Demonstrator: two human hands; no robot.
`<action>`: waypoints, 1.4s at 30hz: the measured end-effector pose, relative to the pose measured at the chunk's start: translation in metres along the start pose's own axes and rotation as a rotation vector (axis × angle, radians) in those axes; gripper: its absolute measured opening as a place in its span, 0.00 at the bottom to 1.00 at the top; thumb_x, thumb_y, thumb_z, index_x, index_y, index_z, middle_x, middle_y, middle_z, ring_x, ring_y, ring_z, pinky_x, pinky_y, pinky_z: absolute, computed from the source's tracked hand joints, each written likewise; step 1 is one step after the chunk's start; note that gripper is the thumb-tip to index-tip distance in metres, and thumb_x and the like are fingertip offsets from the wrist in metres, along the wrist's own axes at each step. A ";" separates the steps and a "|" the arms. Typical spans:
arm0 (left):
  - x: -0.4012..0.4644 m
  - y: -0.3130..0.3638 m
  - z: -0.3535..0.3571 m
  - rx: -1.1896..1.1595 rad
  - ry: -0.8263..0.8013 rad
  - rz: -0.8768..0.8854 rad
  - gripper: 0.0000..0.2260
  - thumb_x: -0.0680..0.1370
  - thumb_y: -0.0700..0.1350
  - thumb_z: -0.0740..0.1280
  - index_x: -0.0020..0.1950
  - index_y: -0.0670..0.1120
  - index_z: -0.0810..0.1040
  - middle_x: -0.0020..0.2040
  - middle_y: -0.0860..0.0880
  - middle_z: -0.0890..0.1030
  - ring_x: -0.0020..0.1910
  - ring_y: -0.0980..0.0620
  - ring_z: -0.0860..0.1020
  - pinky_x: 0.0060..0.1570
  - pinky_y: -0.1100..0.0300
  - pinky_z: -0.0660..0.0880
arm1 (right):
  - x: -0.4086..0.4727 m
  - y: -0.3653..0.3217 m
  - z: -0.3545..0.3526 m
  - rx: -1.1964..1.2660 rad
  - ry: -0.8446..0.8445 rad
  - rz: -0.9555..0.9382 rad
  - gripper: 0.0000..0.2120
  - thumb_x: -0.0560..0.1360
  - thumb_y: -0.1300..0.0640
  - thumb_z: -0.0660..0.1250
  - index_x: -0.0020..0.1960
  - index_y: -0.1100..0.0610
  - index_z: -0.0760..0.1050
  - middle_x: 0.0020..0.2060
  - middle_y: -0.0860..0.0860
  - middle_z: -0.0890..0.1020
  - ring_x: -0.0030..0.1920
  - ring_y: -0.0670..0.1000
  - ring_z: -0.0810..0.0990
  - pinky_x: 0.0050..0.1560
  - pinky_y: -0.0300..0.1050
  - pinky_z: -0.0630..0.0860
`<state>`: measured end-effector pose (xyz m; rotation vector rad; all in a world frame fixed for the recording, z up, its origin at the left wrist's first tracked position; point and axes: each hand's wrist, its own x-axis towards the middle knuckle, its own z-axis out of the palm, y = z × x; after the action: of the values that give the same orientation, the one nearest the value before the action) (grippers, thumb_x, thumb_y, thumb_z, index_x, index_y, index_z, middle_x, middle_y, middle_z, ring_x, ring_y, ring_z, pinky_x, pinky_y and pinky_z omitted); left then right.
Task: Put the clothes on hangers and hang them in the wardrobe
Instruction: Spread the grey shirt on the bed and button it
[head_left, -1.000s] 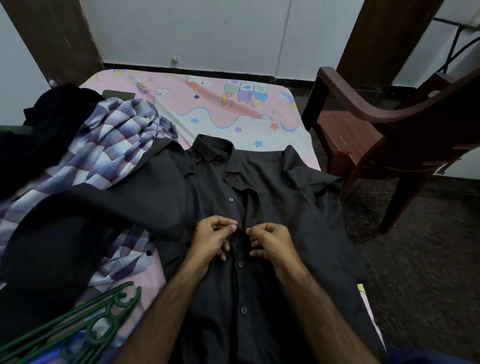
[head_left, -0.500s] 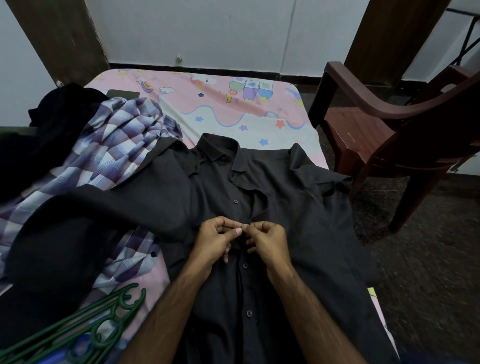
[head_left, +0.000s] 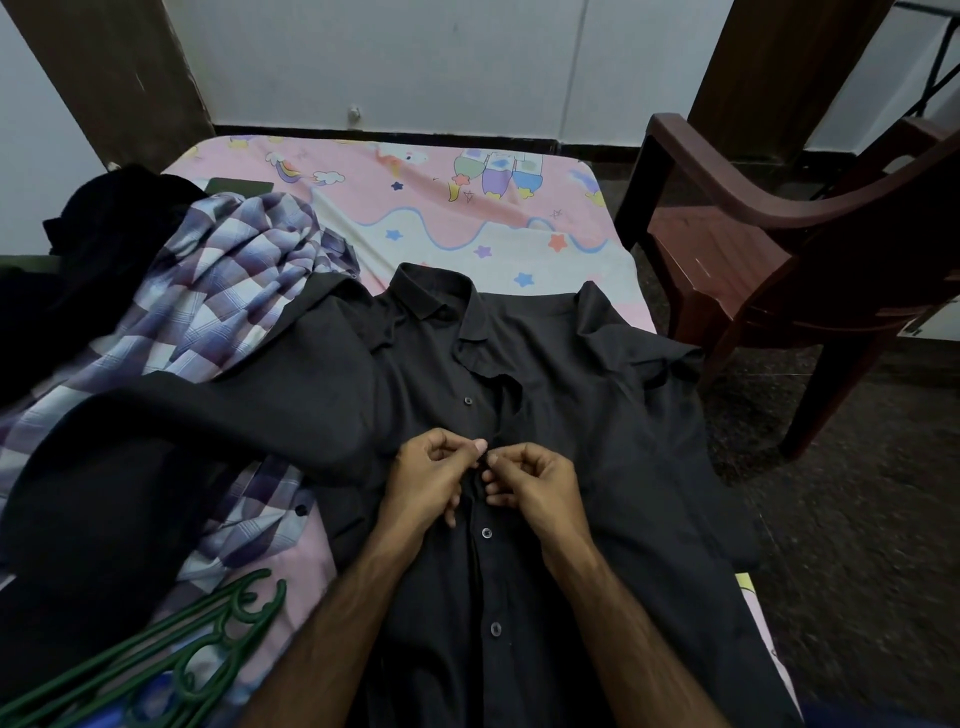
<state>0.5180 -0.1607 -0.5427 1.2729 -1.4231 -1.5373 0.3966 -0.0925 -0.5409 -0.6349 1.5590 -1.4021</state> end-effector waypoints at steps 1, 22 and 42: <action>-0.001 0.000 0.000 0.018 0.000 0.012 0.08 0.76 0.45 0.74 0.44 0.42 0.81 0.34 0.42 0.80 0.20 0.53 0.70 0.19 0.62 0.68 | 0.000 0.000 0.000 -0.003 0.009 -0.009 0.06 0.78 0.60 0.72 0.46 0.64 0.82 0.34 0.55 0.84 0.35 0.48 0.82 0.36 0.40 0.80; -0.001 -0.017 -0.006 0.185 -0.009 0.100 0.07 0.79 0.32 0.66 0.48 0.43 0.73 0.39 0.44 0.78 0.24 0.50 0.75 0.16 0.63 0.67 | 0.003 -0.015 0.001 0.092 0.013 0.183 0.06 0.82 0.63 0.54 0.51 0.61 0.69 0.30 0.56 0.79 0.26 0.53 0.78 0.28 0.44 0.77; -0.255 0.030 -0.024 1.689 -0.944 0.498 0.27 0.78 0.64 0.62 0.71 0.48 0.69 0.66 0.44 0.73 0.63 0.42 0.74 0.62 0.45 0.66 | -0.239 -0.002 -0.109 -1.832 -0.749 -0.315 0.56 0.68 0.29 0.71 0.83 0.49 0.45 0.78 0.54 0.53 0.75 0.60 0.56 0.73 0.67 0.59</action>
<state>0.6114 0.0649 -0.4592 0.5909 -3.6088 -0.2048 0.4083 0.1622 -0.4778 -2.1413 1.7046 0.5714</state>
